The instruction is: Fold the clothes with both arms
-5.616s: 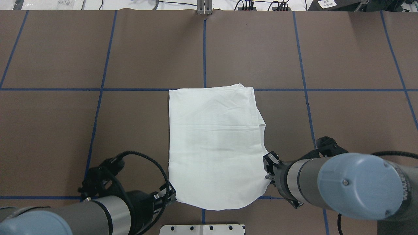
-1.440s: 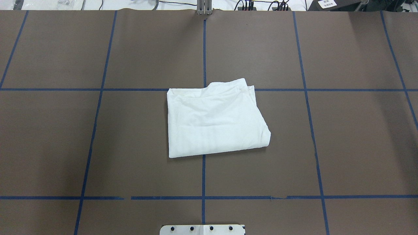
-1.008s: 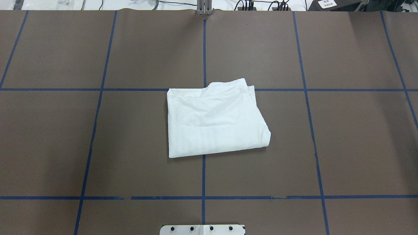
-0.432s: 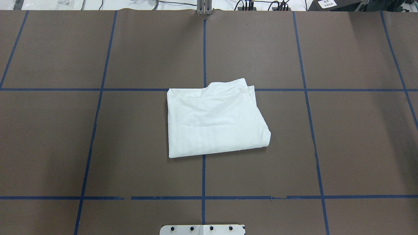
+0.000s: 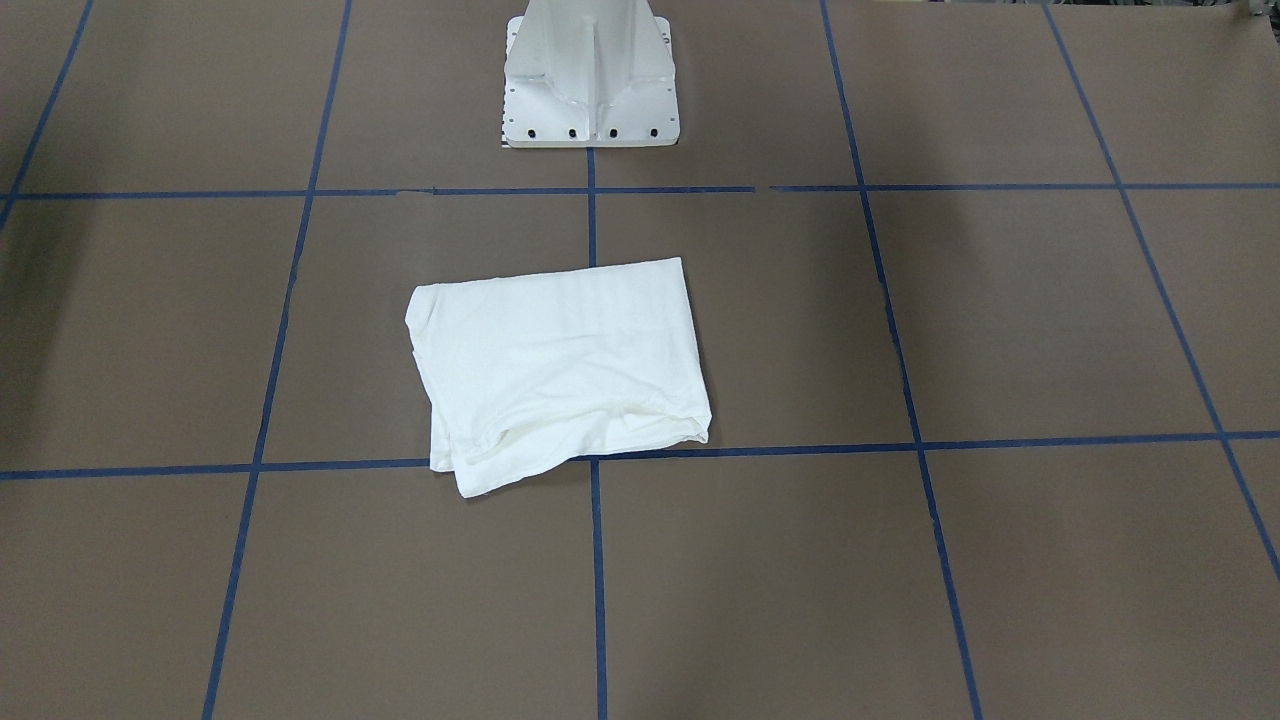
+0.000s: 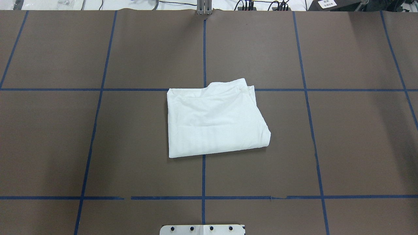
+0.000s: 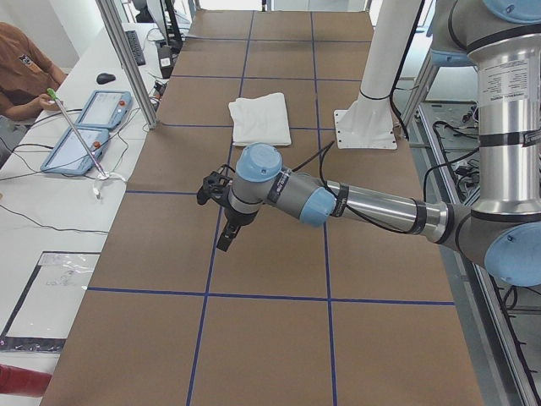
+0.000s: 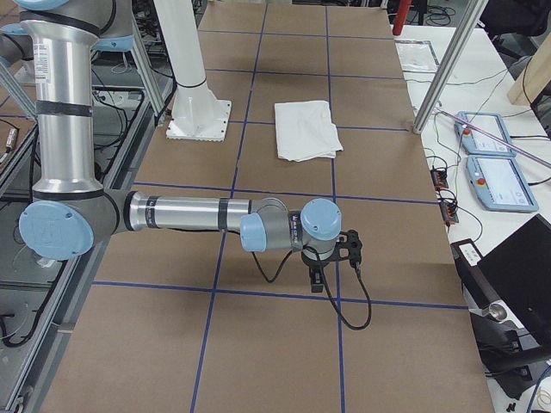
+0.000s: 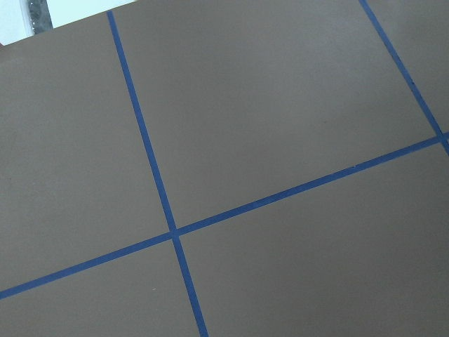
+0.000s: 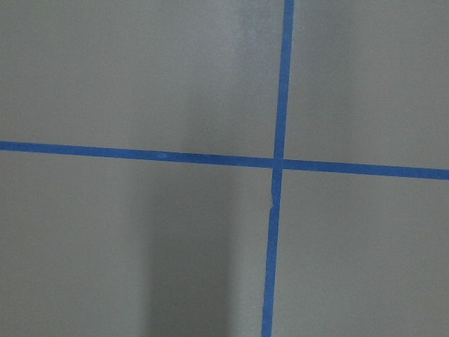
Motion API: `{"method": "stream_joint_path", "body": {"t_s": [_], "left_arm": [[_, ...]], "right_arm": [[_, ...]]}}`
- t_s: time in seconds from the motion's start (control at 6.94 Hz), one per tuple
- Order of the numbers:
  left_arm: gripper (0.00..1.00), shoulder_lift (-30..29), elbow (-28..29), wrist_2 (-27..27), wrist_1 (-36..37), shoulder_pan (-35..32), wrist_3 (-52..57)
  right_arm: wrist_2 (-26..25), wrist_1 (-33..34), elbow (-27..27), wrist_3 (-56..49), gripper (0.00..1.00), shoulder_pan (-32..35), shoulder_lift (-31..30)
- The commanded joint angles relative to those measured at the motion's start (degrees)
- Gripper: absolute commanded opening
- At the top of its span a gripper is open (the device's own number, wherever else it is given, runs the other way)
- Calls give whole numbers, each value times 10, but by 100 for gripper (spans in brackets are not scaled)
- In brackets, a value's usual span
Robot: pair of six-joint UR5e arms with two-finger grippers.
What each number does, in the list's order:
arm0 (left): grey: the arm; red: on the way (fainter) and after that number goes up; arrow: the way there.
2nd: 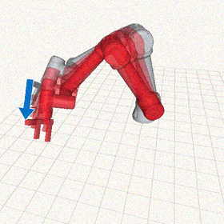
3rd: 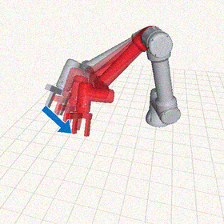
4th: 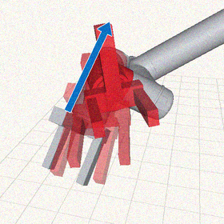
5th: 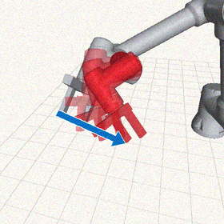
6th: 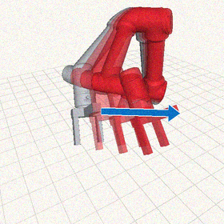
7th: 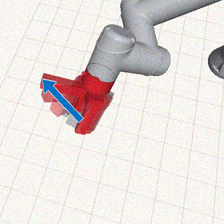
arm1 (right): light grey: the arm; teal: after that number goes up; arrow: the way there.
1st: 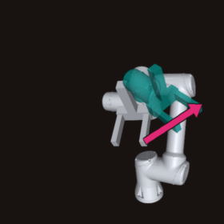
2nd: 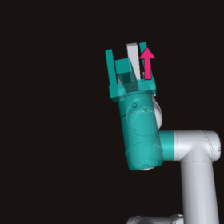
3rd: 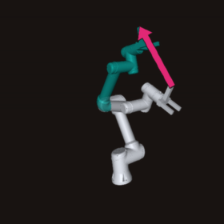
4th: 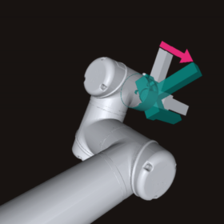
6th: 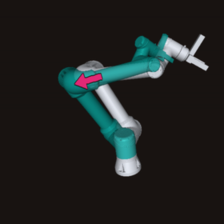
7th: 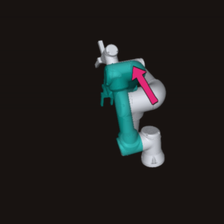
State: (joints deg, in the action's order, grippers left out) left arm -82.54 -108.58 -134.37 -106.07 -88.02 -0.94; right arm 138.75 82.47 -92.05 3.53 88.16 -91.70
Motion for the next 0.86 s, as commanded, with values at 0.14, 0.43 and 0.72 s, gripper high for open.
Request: {"method": "stream_joint_path", "body": {"t_s": [0.14, 0.43, 0.72], "left_arm": [[100, -3, 0, -1, 0, 0, 1], [100, -4, 9, -1, 1, 1, 1], [100, -4, 13, -1, 1, 1, 1]], "right_arm": [[-5, 4, -22, 7, 100, -4, 4], [-39, 5, -30, 7, 100, -19, 5], [-59, 6, -31, 7, 100, -20, -1]]}}
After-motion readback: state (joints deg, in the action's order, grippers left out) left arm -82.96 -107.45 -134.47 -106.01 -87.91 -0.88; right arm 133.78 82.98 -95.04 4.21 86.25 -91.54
